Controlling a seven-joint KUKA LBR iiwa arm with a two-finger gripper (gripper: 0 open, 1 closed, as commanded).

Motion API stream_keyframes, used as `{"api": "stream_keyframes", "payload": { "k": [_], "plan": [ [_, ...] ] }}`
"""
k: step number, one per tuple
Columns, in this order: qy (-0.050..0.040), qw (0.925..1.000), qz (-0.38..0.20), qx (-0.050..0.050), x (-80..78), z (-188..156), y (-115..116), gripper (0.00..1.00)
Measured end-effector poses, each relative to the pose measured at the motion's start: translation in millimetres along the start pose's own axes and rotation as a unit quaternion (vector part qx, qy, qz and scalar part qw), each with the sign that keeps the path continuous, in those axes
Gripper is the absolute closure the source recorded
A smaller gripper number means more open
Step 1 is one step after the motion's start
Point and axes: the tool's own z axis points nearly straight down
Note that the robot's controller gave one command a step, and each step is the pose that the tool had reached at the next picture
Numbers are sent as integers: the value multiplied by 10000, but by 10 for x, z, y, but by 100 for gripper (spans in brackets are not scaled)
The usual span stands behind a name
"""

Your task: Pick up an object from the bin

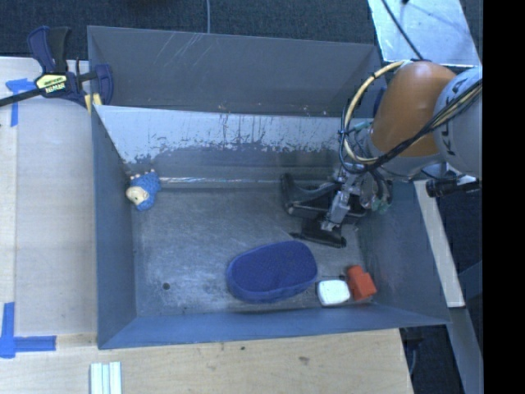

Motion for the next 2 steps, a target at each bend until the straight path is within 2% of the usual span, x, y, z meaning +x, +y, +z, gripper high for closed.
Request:
{"api": "stream_keyframes", "payload": {
  "k": [1,2],
  "plan": [
    [-3,10000,-7,-2,8,-309,-6,100],
    [-17,10000,-19,-5,8,-905,-14,100]
  ]
}}
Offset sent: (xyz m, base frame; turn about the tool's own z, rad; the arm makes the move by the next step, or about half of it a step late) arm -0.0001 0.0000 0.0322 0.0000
